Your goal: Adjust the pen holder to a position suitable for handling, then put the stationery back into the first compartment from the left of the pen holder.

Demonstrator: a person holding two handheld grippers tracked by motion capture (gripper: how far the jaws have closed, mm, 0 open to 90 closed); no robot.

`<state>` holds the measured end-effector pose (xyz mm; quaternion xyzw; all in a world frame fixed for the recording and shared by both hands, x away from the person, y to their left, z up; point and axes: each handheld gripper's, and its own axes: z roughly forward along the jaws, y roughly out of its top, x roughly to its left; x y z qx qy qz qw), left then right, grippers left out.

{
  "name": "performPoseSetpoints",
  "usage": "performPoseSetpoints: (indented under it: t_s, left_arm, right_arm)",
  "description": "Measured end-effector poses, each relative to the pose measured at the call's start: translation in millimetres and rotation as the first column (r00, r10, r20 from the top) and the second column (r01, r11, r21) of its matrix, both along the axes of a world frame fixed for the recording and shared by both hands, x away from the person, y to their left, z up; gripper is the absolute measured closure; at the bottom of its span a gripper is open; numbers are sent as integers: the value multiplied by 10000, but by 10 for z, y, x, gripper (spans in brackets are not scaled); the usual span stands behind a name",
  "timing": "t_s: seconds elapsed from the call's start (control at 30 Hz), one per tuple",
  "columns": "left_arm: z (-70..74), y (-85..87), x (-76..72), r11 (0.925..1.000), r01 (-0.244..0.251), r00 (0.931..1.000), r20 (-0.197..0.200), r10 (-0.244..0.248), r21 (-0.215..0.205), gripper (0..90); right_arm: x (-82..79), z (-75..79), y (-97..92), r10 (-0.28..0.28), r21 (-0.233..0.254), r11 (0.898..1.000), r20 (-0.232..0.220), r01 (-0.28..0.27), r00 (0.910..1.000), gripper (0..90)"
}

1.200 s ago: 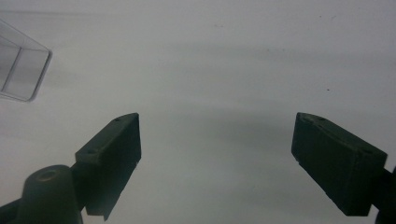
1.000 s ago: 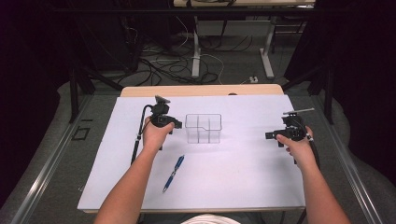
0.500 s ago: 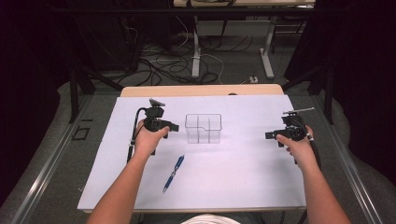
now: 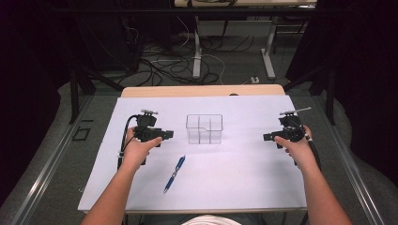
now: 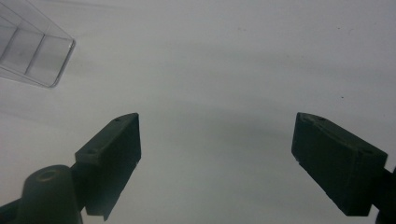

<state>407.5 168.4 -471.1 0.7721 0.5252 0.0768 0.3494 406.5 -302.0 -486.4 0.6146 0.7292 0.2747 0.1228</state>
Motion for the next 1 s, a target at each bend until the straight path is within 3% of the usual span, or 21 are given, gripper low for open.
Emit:
performPoseSetpoints:
  t_s: [0.13, 0.23, 0.37, 0.47, 0.6, 0.67, 0.73, 1.0]
  left_arm:
    - [36, 42, -74, 9997, -219, 9997, 119, 220, -119, 414]
    - [29, 64, -129, 9997, -225, 9997, -39, 226, 92, 393]
    - [-18, 99, -185, 9995, -180, 9998, -83, 182, 246, 261]
    - [-39, 131, -218, 9998, -172, 9995, -262, 174, 71, 144]
    - [-51, 154, -289, 9997, -222, 9995, -225, 224, 108, 75]
    - [-36, 177, -325, 9999, 13, 9995, -324, -10, 106, 62]
    - [-35, 171, -375, 9997, 75, 9999, -96, -73, 215, 54]
    - [-36, 171, -507, 9988, 270, 9996, -35, -269, 406, 47]
  right_arm:
    - [-5, -9, 24, 90, -68, 9999, -4, -90, 10000, 152]
    - [-9, -14, 47, 143, -73, 9999, -53, -143, 9999, 152]
    - [-15, -24, 63, 274, -88, 9996, -53, -274, 9996, 152]
    - [-26, -27, 78, 385, -154, 9991, -73, -386, 9992, 152]
    - [-39, -2, 104, 433, -148, 9990, -9, -433, 9991, 152]
    - [-50, 10, 117, 480, -142, 9988, 55, -479, 9988, 152]
    - [-57, 20, 130, 520, -187, 9985, 59, -518, 9986, 152]
    - [-67, 32, 180, 730, -388, 9966, 227, -721, 9971, 152]
